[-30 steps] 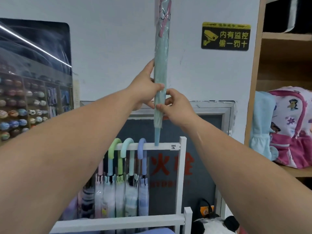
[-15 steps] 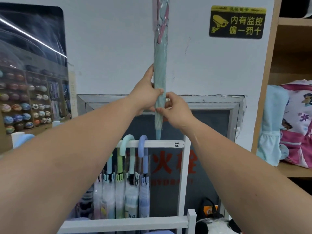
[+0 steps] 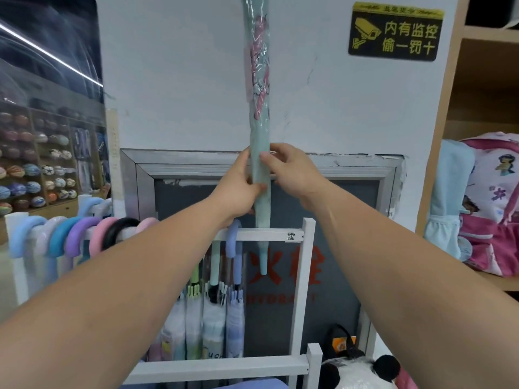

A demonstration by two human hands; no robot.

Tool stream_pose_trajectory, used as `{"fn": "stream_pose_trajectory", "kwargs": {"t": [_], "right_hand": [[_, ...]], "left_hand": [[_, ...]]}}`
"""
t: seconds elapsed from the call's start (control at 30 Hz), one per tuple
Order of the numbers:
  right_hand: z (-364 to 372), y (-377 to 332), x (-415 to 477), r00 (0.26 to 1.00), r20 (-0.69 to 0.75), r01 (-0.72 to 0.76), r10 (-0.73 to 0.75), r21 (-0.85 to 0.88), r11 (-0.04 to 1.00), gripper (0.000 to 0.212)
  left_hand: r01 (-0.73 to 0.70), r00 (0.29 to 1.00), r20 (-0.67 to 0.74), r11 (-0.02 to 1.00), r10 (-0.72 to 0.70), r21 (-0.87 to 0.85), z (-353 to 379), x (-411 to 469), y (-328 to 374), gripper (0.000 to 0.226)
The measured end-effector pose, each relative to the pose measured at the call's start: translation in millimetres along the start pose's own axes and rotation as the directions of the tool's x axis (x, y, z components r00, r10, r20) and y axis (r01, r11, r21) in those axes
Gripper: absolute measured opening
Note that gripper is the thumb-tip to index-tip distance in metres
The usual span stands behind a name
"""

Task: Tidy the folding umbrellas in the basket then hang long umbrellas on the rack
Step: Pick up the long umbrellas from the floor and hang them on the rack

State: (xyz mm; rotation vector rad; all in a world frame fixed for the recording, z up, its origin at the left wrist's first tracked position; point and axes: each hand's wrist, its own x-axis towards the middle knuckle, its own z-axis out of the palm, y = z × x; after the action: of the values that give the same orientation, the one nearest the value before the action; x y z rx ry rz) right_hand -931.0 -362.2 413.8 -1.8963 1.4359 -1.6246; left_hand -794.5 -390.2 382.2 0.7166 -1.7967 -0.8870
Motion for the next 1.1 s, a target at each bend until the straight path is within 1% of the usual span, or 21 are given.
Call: {"fn": "stream_pose_trajectory", "kwargs": {"t": [0.07, 0.13, 0.23, 0.3, 0.33, 0.47, 0.53, 0.6, 0.63, 0.73, 0.8, 0.87, 0.9, 0.93, 1.03, 1.1], "right_hand": [[7.0, -2.2, 3.2, 1.000, 0.003, 0.014, -0.014, -0.021, 1.000, 0.030], [10.3, 0.2, 5.1, 1.000, -0.013, 0.000, 0.000, -0.033, 0.999, 0.027], [11.3, 13.2, 3.8, 1.000, -0.017, -0.026, 0.025, -0.067, 0.997, 0.029], [12.2, 22.6, -1.8, 0.999, 0.019, -0.044, 0.045, -0.061, 0.997, 0.032], [13.1, 29.0, -4.3, 0.998, 0.035, -0.058, 0.060, -0.047, 0.997, 0.034], [15.8, 46.8, -18.6, 0.992, 0.088, -0.084, 0.089, -0.054, 0.995, 0.048], [18.0, 49.8, -22.2, 0.989, 0.118, -0.076, 0.087, -0.093, 0.993, 0.052], [18.6, 48.3, -22.7, 0.986, 0.147, -0.059, 0.079, -0.138, 0.989, 0.051], [17.8, 46.4, -22.9, 0.984, 0.163, -0.052, 0.078, -0.158, 0.986, 0.050], [13.9, 44.1, -23.5, 0.969, 0.231, -0.027, 0.082, -0.232, 0.972, 0.044], [8.9, 40.7, -25.0, 0.953, 0.283, -0.012, 0.110, -0.326, 0.945, 0.040], [-0.3, 35.2, -24.1, 0.932, 0.332, -0.001, 0.144, -0.395, 0.919, 0.035], [-6.7, 31.0, -22.7, 0.926, 0.346, -0.006, 0.151, -0.386, 0.923, 0.033], [-14.0, 25.1, -21.4, 0.925, 0.347, -0.030, 0.155, -0.340, 0.940, 0.032], [-32.2, 3.9, -18.0, 0.954, 0.273, -0.101, 0.124, -0.097, 0.990, 0.039], [-33.8, -5.6, -12.1, 0.976, 0.205, -0.082, 0.070, 0.049, 0.995, 0.029]], "left_hand": [[0.007, 1.000, 0.016, 1.000, -0.008, 0.021, 2.1, -1.1, -8.4, 0.069], [0.028, 0.998, 0.050, 0.998, -0.031, 0.060, 1.1, -1.9, -15.9, 0.074], [0.049, 0.992, 0.115, 0.993, -0.060, 0.104, -6.3, -0.5, -22.2, 0.073], [0.055, 0.986, 0.149, 0.991, -0.074, 0.124, -14.2, 1.4, -20.1, 0.068], [0.058, 0.987, 0.140, 0.991, -0.076, 0.124, -17.7, 2.6, -16.9, 0.067], [0.103, 0.995, -0.004, 0.994, -0.103, 0.029, -24.8, 10.1, -3.3, 0.065], [0.060, 0.997, -0.042, 0.998, -0.059, 0.025, -22.6, 13.7, 2.2, 0.064], [-0.009, 0.999, -0.052, 0.999, 0.010, 0.035, -18.8, 18.4, 7.9, 0.064], [-0.038, 0.998, -0.046, 0.999, 0.039, 0.025, -16.8, 20.2, 11.4, 0.060], [-0.101, 0.995, 0.009, 0.995, 0.101, 0.025, -12.2, 23.4, 19.4, 0.037], [-0.122, 0.992, 0.027, 0.991, 0.121, 0.049, -8.1, 21.5, 20.8, 0.036], [-0.105, 0.994, 0.022, 0.993, 0.104, 0.057, -5.3, 18.3, 16.6, 0.037], [-0.084, 0.996, 0.025, 0.995, 0.083, 0.060, -4.7, 16.6, 12.5, 0.036], [-0.061, 0.998, 0.036, 0.996, 0.059, 0.060, -4.8, 15.2, 7.6, 0.036], [-0.006, 0.999, 0.053, 0.998, 0.002, 0.062, -5.5, 12.0, -5.9, 0.035], [0.018, 0.998, 0.066, 0.998, -0.022, 0.061, -5.8, 11.1, -12.9, 0.035]]}}
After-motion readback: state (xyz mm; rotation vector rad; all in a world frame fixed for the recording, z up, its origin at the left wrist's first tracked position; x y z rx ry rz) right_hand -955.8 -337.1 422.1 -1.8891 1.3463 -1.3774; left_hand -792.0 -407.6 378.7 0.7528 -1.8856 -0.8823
